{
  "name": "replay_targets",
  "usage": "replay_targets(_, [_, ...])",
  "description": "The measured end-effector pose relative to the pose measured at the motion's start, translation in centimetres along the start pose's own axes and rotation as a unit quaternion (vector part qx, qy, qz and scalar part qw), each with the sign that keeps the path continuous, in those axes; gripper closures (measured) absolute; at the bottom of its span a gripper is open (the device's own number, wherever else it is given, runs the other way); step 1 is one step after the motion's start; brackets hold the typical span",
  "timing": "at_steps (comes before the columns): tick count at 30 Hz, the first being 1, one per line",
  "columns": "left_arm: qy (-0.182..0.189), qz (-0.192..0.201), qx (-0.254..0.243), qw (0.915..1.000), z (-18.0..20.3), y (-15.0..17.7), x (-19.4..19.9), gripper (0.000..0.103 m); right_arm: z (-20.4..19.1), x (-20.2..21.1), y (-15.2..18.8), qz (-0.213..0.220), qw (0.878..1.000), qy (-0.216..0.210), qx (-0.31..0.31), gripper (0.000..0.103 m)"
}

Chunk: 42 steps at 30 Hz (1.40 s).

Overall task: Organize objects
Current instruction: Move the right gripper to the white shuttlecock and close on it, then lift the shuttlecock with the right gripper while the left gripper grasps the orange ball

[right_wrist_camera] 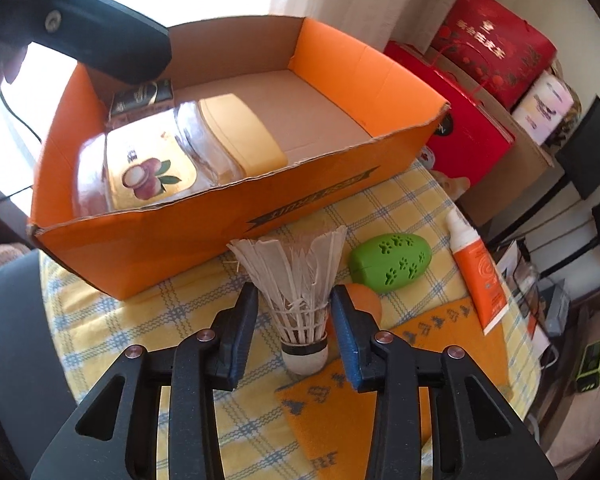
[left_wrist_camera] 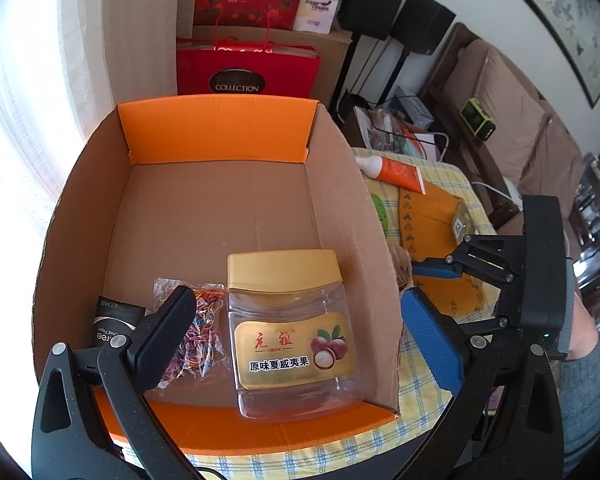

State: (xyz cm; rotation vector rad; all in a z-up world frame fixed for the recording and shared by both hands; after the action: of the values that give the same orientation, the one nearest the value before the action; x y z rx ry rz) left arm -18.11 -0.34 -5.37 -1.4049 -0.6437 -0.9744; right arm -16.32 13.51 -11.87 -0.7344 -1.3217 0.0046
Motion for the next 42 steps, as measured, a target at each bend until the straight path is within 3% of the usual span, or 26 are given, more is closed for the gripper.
replay_targets(5, [0.009,0.001,-0.014,0.9999,1.4,-0.1,0.2,0.001,1.0,2.8,1.3,0.041,0.997,-0.030,-0.061,0.068])
replay_targets(11, [0.023,0.001,-0.027,0.9994,3.5,-0.3,0.5,0.001,2.3,7.1,3.8,0.094,0.984,-0.052,-0.140,0.072])
replay_targets(19, [0.038,-0.005,-0.041,0.9984,6.0,-0.5,0.5,0.001,4.0,10.7,6.6,0.122,0.973,-0.033,-0.194,0.072])
replay_targets(28, [0.033,0.003,-0.109,0.9935,10.5,-1.1,0.3,0.001,5.7,13.0,9.3,0.146,0.959,-0.014,-0.244,0.072])
replay_targets(32, [0.013,-0.007,-0.164,0.9864,12.9,-1.5,-0.8,0.001,6.1,13.6,10.2,0.147,0.955,-0.004,-0.257,0.072])
replay_targets(38, [-0.038,-0.034,-0.228,0.9723,15.3,-1.9,-3.6,0.012,6.7,14.3,11.4,0.154,0.947,0.007,-0.283,0.072])
replay_targets(42, [-0.056,-0.072,-0.266,0.9595,16.7,-1.8,-5.9,0.032,6.9,14.7,12.0,0.159,0.943,0.008,-0.292,0.072])
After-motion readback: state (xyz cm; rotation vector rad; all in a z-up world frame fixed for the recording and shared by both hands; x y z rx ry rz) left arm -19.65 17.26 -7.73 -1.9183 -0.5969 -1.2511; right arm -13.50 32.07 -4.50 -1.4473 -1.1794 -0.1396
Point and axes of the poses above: each gripper's, at about its wrist camera, not at the fingertips, and x roughly against the way its jaws point, z to its right, y to its underside, the point moved 4 cm from there along -x, roughly the way its jaws point, and after that the axes turned 9 degrees about -y, right-handed, at the moved point
